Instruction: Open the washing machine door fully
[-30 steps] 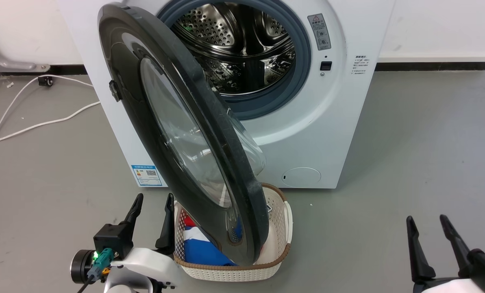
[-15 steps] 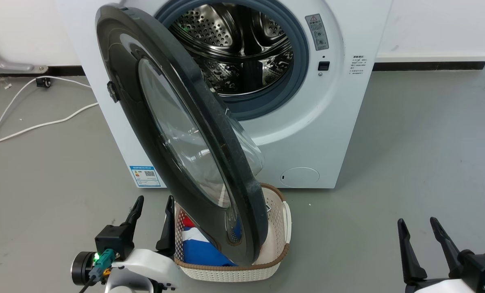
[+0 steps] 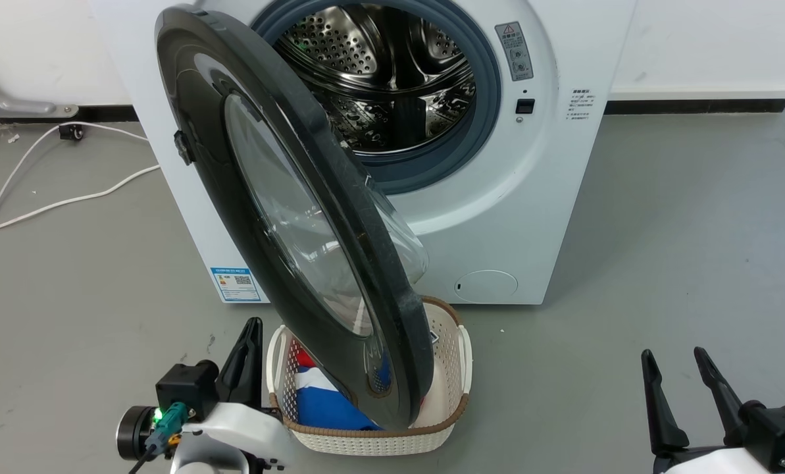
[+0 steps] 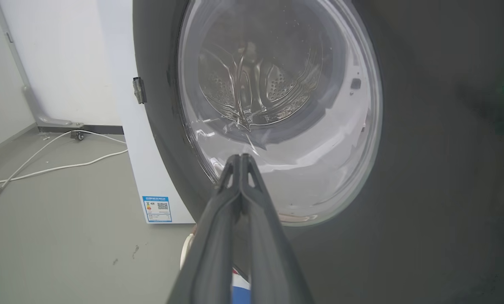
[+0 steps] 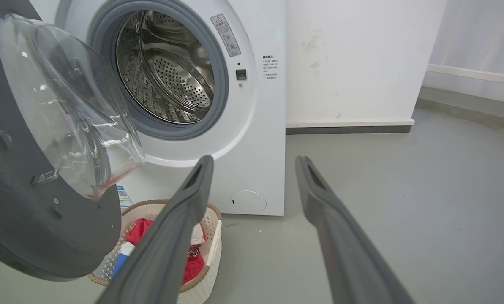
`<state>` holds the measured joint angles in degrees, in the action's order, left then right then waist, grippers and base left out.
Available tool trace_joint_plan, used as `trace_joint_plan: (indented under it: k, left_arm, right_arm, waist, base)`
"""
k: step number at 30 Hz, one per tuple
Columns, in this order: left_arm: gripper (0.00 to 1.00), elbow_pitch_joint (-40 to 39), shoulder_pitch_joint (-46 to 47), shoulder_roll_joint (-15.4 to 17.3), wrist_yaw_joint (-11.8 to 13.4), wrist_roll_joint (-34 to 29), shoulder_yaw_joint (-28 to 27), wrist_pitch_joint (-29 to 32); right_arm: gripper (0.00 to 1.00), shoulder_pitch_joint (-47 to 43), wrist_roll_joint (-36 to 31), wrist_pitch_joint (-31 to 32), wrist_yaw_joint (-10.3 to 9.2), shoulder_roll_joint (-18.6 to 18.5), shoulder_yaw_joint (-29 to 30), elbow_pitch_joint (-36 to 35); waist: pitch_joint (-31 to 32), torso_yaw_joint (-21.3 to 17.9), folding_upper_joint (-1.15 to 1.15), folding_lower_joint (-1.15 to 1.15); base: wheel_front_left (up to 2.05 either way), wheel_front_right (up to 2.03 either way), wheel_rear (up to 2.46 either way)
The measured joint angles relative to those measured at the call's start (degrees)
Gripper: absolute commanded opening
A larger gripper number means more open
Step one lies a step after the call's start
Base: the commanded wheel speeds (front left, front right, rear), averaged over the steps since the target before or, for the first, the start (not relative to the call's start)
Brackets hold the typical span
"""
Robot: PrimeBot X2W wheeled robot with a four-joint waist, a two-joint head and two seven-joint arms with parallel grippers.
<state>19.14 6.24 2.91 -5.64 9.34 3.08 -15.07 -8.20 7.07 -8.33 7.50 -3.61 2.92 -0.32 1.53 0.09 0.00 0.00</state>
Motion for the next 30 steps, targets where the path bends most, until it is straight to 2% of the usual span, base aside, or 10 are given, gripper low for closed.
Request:
trace_joint_plan:
  k: [8, 17, 23, 30]
  left_arm:
    - [0.0, -6.8, 2.1, 0.0, 0.4, 0.5, 0.1, 0.0]
    - [0.0, -21.8, 8.3, 0.0, 1.2, -0.6, 2.3, 0.0]
    - [0.0, -30.1, 12.5, 0.0, 1.2, 1.0, 8.1, 3.2]
    - [0.0, -37.5, 13.1, 0.0, 1.4, 7.1, 19.7, 10.5]
  right_arm:
    - [1.0, 0.0, 0.0, -0.2, 0.0, 0.1, 0.1, 0.3]
    - [1.0, 0.0, 0.0, -0.2, 0.0, 0.3, 0.7, 0.6]
    - [1.0, -0.1, -0.1, -0.1, 0.0, 0.4, 0.7, 0.6]
    - [1.0, -0.3, -0.5, -0.1, 0.0, 0.5, 0.7, 0.8]
  waist:
    - [0.2, 0.4, 0.0, 0.0]
    - [1.1, 1.4, 0.0, 0.0]
    - [1.6, 1.8, 0.0, 0.0]
    - [1.9, 1.7, 0.0, 0.0]
  base:
    - [0.0, 0.0, 0.0]
    - [0.0, 0.0, 0.0]
    - [0.0, 0.0, 0.0]
    - [0.0, 0.0, 0.0]
